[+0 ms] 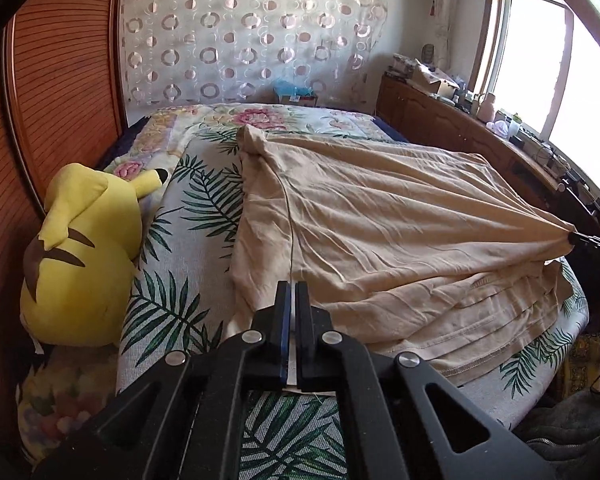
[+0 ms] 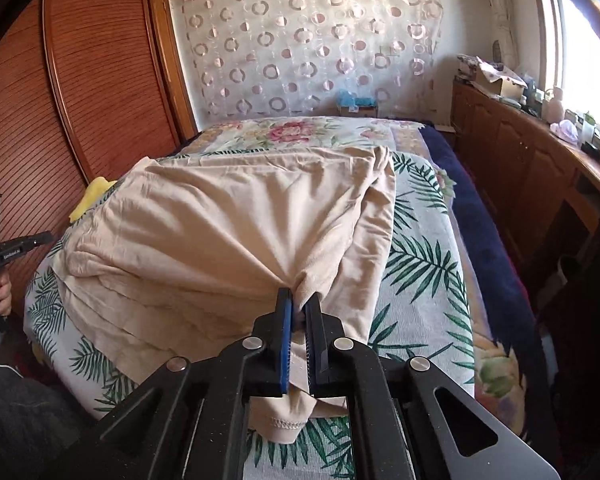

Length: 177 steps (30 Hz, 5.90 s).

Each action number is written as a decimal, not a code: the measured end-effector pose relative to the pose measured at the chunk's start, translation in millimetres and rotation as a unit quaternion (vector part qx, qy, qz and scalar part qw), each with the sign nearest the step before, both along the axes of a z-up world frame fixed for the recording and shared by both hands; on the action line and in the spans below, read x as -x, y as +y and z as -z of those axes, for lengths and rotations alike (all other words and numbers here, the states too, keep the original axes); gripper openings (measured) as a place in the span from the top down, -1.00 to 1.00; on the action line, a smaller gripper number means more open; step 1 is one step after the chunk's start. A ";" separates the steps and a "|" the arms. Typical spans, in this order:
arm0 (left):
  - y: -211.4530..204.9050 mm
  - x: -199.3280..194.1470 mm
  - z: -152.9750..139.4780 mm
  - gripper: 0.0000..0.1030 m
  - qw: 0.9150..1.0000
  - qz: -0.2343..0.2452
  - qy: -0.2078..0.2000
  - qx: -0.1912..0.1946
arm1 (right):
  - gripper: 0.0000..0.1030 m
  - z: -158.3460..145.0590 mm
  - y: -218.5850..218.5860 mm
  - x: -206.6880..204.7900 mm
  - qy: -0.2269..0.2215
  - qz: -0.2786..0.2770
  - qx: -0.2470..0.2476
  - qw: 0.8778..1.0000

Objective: Fold small clothes

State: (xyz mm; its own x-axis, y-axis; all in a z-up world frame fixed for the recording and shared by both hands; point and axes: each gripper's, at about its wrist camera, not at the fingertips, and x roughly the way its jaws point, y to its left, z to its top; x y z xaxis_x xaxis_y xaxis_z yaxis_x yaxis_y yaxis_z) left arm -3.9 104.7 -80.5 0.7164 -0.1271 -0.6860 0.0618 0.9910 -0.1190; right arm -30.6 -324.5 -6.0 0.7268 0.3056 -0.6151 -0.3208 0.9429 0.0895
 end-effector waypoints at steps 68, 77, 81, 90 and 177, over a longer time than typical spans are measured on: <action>-75.0 -46.4 -38.6 0.87 0.992 0.117 -0.034 0.023 | -0.19 31.5 10.7 -13.1 -0.006 0.009 0.016 1.000; -176.3 -74.9 -82.7 0.87 0.968 0.241 -0.063 0.036 | -0.19 18.5 -19.3 -3.0 -0.026 0.044 0.009 0.999; -219.0 -76.9 -95.5 0.87 0.954 0.291 -0.067 0.033 | -0.19 15.8 -30.5 2.2 -0.030 0.057 0.006 0.998; -280.9 -67.5 -111.9 0.87 0.933 0.352 -0.060 0.052 | -0.19 13.1 -41.2 12.5 -0.036 0.066 0.005 0.997; -86.4 -72.6 -25.7 -0.38 0.994 0.101 -0.036 0.005 | 0.90 -8.9 62.4 -277.2 -0.011 0.041 0.092 0.995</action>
State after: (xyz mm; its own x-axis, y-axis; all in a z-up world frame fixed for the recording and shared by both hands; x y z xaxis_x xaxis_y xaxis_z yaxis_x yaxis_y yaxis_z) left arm 68.7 18.3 -54.8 0.7233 -0.2801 -0.6312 0.2679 0.9563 -0.1174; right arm 246.5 -262.0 2.9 0.7589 0.1286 -0.6383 -0.2422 0.9657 -0.0934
